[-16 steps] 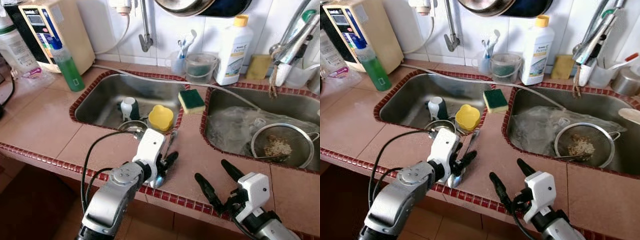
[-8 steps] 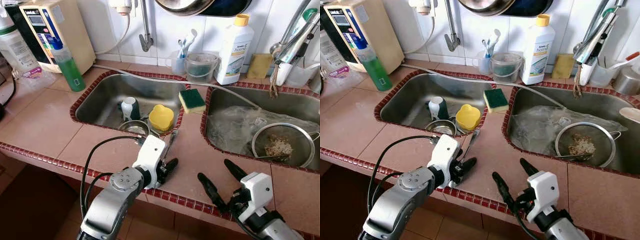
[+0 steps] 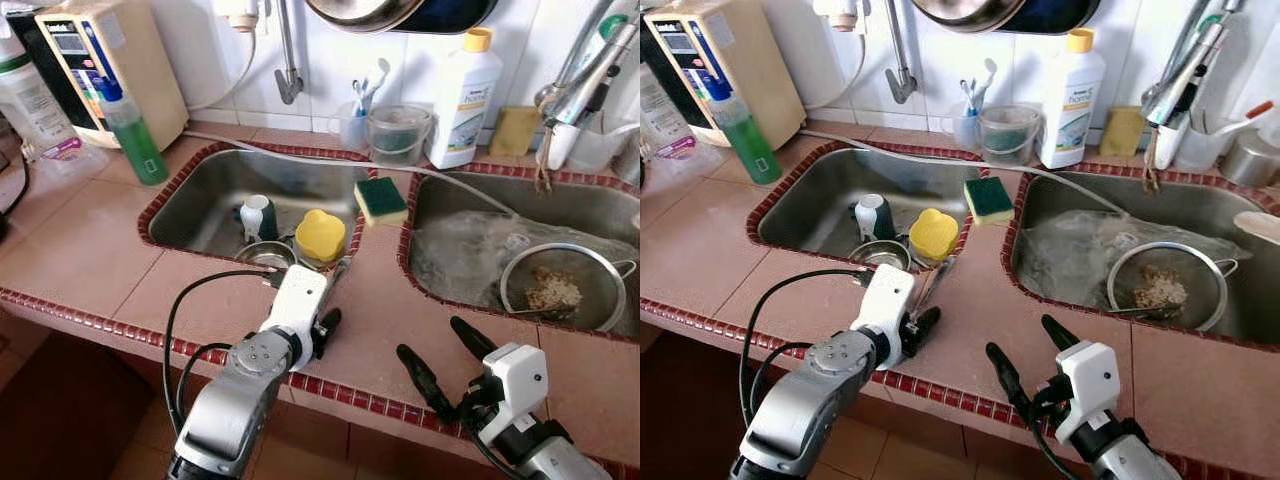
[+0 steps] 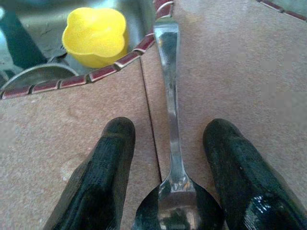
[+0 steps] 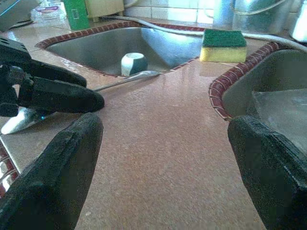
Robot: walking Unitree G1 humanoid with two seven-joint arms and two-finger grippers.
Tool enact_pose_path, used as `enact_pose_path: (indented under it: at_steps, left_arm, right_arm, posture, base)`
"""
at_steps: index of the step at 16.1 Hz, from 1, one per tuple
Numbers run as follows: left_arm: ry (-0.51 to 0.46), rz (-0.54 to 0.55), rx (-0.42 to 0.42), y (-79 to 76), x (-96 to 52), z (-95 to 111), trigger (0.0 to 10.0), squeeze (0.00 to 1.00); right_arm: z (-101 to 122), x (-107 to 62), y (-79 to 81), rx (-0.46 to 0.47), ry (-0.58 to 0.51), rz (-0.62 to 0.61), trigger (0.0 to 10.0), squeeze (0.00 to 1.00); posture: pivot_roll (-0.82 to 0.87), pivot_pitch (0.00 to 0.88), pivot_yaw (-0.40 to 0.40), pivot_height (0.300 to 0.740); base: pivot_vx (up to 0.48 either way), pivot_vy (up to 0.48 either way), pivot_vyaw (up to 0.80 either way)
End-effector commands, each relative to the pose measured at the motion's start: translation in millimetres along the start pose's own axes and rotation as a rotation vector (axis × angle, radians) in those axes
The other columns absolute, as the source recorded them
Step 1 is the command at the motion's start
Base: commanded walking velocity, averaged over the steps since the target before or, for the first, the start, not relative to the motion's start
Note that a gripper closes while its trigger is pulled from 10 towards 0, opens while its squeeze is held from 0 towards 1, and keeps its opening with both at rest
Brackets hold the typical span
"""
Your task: Kitchen organization
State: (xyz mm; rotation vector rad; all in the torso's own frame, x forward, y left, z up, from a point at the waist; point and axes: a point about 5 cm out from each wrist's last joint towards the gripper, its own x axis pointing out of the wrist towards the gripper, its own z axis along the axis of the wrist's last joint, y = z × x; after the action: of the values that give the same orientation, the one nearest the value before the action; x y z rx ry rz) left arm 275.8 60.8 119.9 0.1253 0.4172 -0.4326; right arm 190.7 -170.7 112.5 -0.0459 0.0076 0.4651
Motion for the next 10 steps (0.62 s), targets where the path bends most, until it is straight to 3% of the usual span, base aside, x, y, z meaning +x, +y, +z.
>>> enact_pose_path:
  at_steps: [1,3,4,5,6,7,8,10]
  left_arm:
    - [0.107,0.079,-0.013,16.0,1.4,-19.8,10.0,0.00]
    - [0.135,0.084,-0.046,22.1,1.0,-26.5,10.0,0.00]
    - [0.134,0.071,-0.047,22.7,-0.1,-27.8,7.1,0.00]
    - [0.122,0.049,-0.013,21.9,-2.0,-28.9,6.5,0.00]
    - [0.141,0.018,-0.026,19.3,-3.2,-32.4,2.5,0.00]
    - [0.128,-0.012,-0.015,17.2,-4.4,-32.8,0.1,0.00]
    - [0.077,-0.046,0.032,14.7,-6.9,-29.7,0.0,0.00]
    - [0.145,-0.083,-0.061,14.2,-8.1,-36.6,0.0,0.00]
  right_arm:
    - [3.5,-0.7,3.7,-0.004,-0.007,0.006,10.0,0.00]
    - [3.9,-0.6,4.1,-0.003,-0.009,0.004,10.0,0.00]
    - [4.1,-0.4,4.1,-0.005,-0.010,0.005,10.0,0.00]
    - [4.4,-0.2,3.6,-0.007,-0.010,0.005,10.0,0.00]
    - [4.5,-0.2,2.6,-0.009,-0.011,0.004,10.0,0.00]
    - [5.0,0.1,2.2,-0.010,-0.012,0.004,10.0,0.00]
    - [6.2,0.5,2.3,-0.010,-0.015,0.006,10.0,0.00]
    - [8.2,1.9,4.0,0.001,-0.021,0.019,10.0,0.00]
  posture:
    - [-0.30,0.117,0.114,0.740]
    - [-0.30,0.116,0.116,0.740]
    - [-0.30,0.116,0.117,0.740]
    - [-0.30,0.115,0.118,0.740]
    - [-0.30,0.114,0.117,0.740]
    - [-0.30,0.114,0.117,0.740]
    - [-0.29,0.115,0.117,0.740]
    - [-0.29,0.113,0.114,0.740]
  base:
    - [0.000,0.000,0.00]
    - [0.000,0.000,0.00]
    - [0.000,0.000,0.00]
    - [0.000,0.000,0.00]
    - [0.000,0.000,0.00]
    - [0.000,0.000,0.00]
    - [0.000,0.000,0.00]
    - [0.000,0.000,0.00]
